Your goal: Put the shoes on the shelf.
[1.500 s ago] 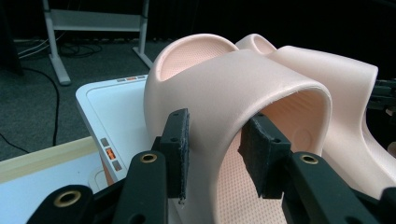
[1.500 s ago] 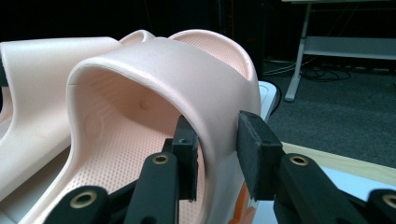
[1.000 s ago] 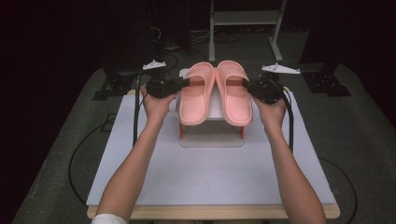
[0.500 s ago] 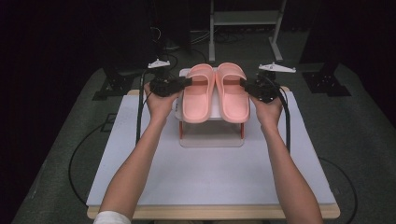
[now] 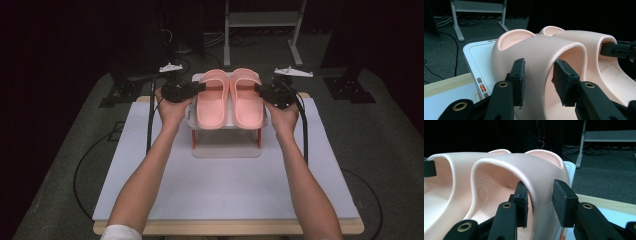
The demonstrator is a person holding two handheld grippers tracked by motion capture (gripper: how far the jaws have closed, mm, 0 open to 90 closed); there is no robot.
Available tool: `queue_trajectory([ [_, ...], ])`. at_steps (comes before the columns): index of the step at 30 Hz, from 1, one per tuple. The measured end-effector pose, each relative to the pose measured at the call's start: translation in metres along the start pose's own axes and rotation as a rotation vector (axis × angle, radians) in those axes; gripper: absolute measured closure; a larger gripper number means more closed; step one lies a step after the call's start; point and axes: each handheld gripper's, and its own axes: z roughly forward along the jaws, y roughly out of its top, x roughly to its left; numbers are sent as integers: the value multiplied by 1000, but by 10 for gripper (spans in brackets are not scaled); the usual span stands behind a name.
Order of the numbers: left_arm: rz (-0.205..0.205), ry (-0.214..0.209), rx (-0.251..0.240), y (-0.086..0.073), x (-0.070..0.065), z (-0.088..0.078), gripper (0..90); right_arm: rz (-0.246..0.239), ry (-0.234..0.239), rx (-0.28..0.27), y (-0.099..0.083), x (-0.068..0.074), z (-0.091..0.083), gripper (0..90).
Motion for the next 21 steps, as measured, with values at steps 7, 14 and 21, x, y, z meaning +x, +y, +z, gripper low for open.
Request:
queue_trajectory([
  [7,-12,1,-10,0,2,3,623,4,0,-4,0,1,3,650],
  [14,-10,7,-11,1,1,6,621,13,3,-8,0,1,4,643],
  [21,-8,3,-14,2,1,7,617,3,-2,-11,2,3,7,635],
])
